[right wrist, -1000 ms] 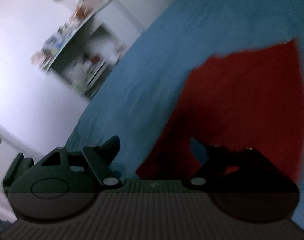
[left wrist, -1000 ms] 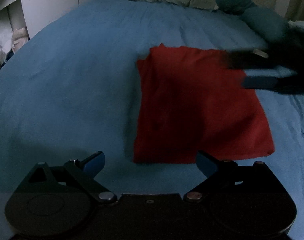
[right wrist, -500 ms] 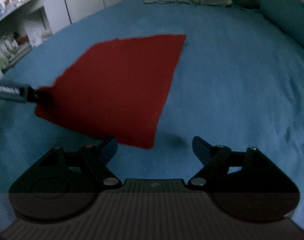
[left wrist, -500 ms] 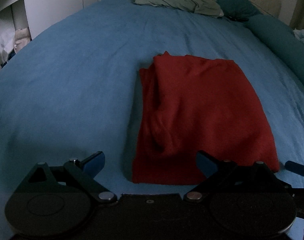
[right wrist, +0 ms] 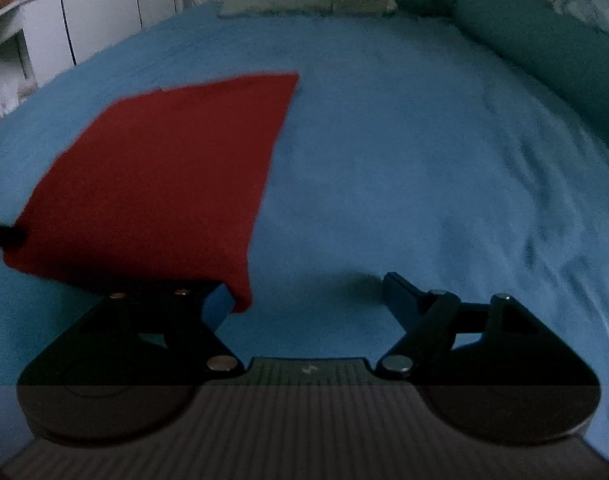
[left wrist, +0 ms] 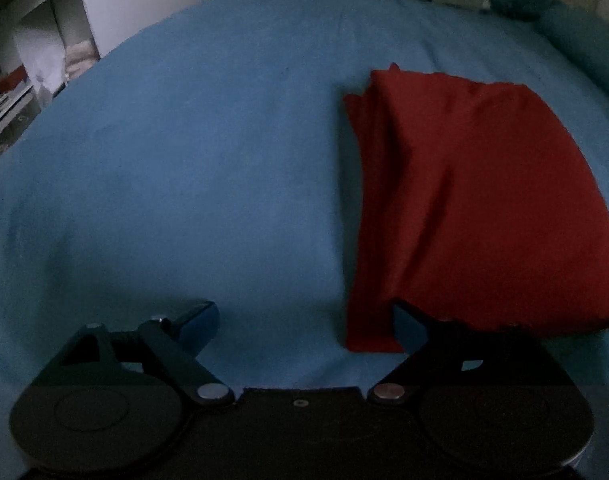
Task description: Fold small clothes
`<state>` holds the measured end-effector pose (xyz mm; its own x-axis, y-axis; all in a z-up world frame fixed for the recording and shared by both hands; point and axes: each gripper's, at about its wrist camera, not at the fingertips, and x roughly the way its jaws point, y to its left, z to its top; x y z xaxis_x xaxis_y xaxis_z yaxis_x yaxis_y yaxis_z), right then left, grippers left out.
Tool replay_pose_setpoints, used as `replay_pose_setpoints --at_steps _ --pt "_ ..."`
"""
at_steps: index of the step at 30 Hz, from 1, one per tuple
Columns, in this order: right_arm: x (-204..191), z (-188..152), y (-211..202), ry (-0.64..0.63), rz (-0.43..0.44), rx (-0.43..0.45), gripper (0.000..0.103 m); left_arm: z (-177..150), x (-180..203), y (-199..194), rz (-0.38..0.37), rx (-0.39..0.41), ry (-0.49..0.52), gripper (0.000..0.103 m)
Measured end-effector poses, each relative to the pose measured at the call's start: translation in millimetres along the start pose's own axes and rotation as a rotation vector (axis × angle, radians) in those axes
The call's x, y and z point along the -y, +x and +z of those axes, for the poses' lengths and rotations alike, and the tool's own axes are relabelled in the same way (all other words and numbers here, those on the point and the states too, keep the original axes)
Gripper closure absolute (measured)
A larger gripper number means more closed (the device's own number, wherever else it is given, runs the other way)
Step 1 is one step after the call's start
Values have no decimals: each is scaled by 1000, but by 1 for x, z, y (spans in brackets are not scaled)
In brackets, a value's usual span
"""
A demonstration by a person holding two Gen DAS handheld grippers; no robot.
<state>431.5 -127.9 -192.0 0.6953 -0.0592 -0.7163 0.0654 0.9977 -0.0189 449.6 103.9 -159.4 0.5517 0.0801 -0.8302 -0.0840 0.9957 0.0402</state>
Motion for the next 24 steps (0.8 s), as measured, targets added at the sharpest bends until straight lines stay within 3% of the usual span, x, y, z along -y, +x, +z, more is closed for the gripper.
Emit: replay_pose_setpoints --at_steps 8,11,14,16,19,21,24 --pt "13 7 -9 -28 77 -25 5 8 4 -16 12 -19 -16 10" --pt "23 18 -26 1 148 -54 5 23 6 -42 1 32 32 10" --pt "34 45 -53 39 211 -25 0 52 10 -66 -58 107 83 0" --pt "41 69 -61 75 251 -10 0 75 14 -70 -112 145 105 0" --pt "50 105 -51 126 308 -13 0 102 15 -47 -199 115 93 0" --pt "50 121 -32 128 327 -45 0 113 12 -16 -263 51 50 0" --pt "45 131 8 155 365 -132 0 117 10 27 -308 -35 -2 12"
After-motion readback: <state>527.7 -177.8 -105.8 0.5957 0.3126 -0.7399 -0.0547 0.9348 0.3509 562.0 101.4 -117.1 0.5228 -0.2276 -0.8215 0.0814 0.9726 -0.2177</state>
